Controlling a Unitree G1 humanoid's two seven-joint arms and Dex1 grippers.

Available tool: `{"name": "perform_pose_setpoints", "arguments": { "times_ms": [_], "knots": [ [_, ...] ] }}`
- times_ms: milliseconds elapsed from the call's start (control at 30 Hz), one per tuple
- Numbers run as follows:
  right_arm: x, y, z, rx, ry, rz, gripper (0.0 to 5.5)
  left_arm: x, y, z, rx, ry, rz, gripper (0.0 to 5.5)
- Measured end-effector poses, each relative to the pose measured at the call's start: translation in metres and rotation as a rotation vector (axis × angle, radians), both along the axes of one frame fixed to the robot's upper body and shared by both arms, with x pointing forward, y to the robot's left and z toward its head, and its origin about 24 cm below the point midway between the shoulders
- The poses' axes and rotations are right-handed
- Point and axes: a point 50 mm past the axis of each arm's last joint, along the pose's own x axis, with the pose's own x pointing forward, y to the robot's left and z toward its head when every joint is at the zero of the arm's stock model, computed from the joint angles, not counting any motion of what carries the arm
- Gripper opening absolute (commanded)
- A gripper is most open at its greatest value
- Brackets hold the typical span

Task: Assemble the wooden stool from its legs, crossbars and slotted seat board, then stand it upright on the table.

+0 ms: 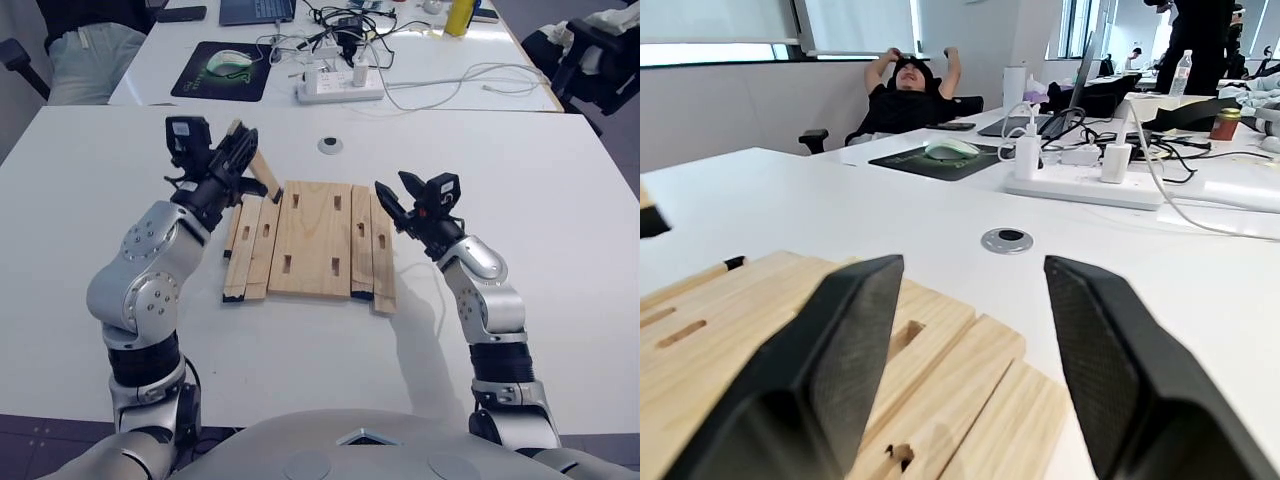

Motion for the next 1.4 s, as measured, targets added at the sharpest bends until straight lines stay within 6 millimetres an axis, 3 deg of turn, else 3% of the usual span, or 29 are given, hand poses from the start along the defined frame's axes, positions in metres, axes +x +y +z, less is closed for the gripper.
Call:
{"name": "perform_pose_setpoints", "arguments": {
  "times_ms": [300,567,833,1400],
  "knots": [
    [0.006,0.009,0.001,-0.015,0.021,0.037,2.62,-0.008,0.017,-0.024,0.069,-0.016,0.171,0.43],
    [0.006,0.017,-0.001,-0.013,0.034,0.075,2.62,-0.008,0.017,-0.036,0.027,0.01,0.196,0.43],
    [0.005,0.018,-0.001,-0.014,0.035,0.081,2.62,-0.008,0.032,-0.053,-0.069,0.093,0.255,0.43],
    [0.002,0.021,-0.006,-0.001,0.048,0.086,2.62,-0.008,0.031,-0.054,-0.098,0.105,0.231,0.43]
  ]
}}
